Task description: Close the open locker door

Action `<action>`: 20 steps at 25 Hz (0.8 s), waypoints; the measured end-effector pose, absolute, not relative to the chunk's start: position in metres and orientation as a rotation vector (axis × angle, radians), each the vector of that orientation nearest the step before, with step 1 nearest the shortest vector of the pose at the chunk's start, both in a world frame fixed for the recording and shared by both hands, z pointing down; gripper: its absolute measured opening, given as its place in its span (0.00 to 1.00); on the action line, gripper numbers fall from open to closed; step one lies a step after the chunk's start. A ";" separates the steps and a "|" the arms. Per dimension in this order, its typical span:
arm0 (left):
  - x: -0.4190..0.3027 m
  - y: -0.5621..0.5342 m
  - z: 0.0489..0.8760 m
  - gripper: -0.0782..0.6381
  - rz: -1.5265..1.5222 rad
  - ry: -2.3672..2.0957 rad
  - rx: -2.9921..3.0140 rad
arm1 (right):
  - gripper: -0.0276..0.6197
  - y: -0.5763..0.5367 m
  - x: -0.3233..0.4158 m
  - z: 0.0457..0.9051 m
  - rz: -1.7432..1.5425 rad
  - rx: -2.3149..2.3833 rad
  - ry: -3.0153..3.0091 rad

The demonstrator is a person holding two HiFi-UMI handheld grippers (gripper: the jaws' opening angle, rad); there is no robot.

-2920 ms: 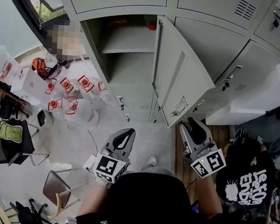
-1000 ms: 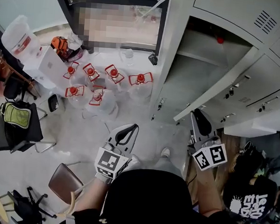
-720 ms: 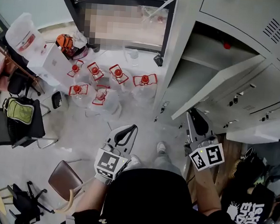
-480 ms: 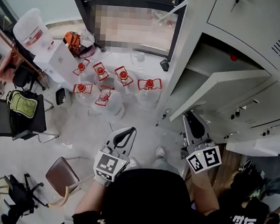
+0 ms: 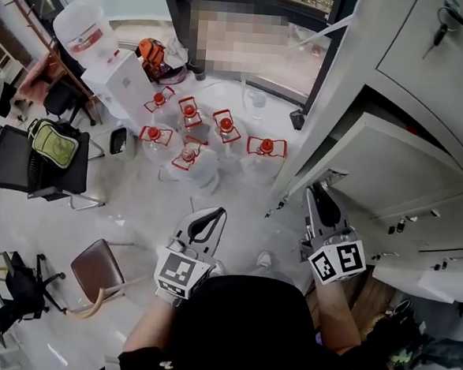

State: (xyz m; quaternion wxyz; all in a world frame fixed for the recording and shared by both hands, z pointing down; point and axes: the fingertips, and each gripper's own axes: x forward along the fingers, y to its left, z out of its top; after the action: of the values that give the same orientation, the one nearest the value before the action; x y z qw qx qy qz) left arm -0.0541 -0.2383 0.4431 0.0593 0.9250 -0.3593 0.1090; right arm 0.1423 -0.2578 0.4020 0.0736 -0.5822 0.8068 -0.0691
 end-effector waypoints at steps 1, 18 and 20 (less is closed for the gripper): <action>-0.054 -0.239 0.444 0.15 0.331 -1.103 2.792 | 0.18 -0.262 0.144 0.403 -0.214 -1.740 2.427; -0.049 -0.250 0.452 0.15 0.322 -1.257 2.684 | 0.16 -0.310 0.167 0.409 -0.301 -1.679 2.450; -0.049 -0.250 0.452 0.15 0.322 -1.260 2.680 | 0.16 -0.310 0.166 0.409 -0.293 -1.679 2.458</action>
State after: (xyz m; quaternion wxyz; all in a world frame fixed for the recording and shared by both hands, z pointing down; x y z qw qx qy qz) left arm -0.0492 -0.2502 0.4524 0.0813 0.8966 -0.4218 0.1077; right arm 0.1656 -0.3098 0.4090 0.0751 -0.5597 0.8195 -0.0977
